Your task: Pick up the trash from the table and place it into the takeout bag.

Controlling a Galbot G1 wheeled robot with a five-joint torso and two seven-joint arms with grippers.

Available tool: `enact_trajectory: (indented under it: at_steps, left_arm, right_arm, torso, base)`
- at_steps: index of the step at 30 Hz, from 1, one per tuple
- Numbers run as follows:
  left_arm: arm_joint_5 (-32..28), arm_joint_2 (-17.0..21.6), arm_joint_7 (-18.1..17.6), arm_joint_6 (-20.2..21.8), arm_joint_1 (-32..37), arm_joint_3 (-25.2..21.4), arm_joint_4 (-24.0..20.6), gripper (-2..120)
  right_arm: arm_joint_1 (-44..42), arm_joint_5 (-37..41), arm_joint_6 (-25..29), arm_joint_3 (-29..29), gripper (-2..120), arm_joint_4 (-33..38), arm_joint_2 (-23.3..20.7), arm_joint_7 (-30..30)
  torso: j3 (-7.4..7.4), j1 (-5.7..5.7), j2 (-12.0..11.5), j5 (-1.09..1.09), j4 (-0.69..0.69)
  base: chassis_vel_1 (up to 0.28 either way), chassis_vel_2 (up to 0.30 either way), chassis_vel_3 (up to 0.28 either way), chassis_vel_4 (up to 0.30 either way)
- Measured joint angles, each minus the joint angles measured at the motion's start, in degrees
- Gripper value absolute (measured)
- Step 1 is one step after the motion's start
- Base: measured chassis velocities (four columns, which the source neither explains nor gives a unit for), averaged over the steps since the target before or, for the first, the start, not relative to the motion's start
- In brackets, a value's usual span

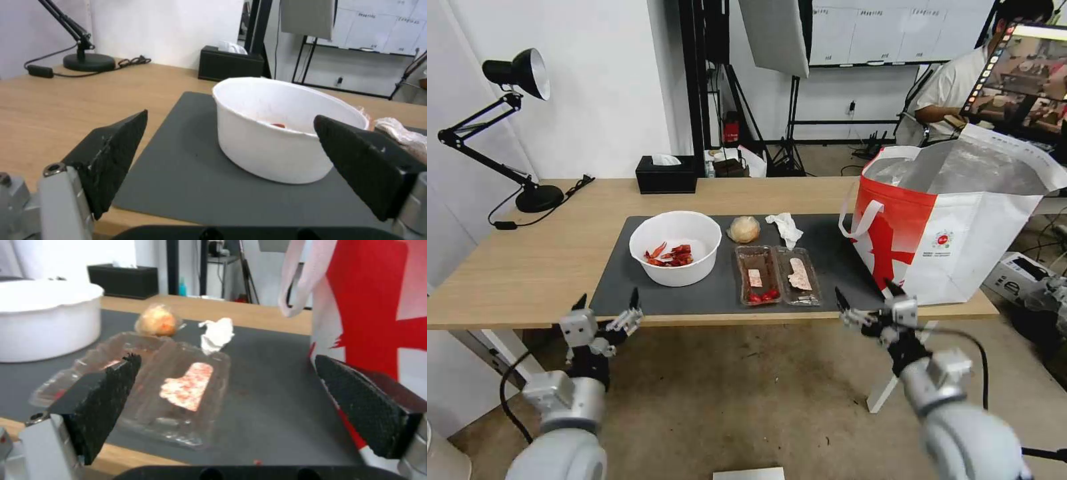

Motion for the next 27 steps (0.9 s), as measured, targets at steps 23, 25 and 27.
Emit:
enact_trajectory:
  at_steps: [23,25,27]
  left_arm:
    - [4.35,-0.81,2.27,-7.17,5.62,0.19,1.68,100]
    - [4.40,-0.80,2.28,-7.23,5.63,0.21,1.70,100]
    - [4.40,-0.73,2.28,-7.24,5.64,0.22,1.71,100]
  right_arm:
    - [-4.78,-2.30,7.68,0.30,100,-1.07,2.18,-1.76]
    - [-4.80,-2.38,7.85,0.31,100,-1.19,2.24,-1.75]
    - [-4.81,-2.47,8.08,0.31,100,-1.42,2.28,-1.74]
  torso:
    - [-0.01,-0.01,0.01,0.01,-0.01]
    - [-0.01,-0.01,0.01,0.01,-0.01]
    - [-0.01,0.00,0.01,0.01,-0.01]
  base:
    - [0.000,0.000,0.000,0.000]
    - [0.000,0.000,0.000,0.000]
    - [0.000,0.000,0.000,0.000]
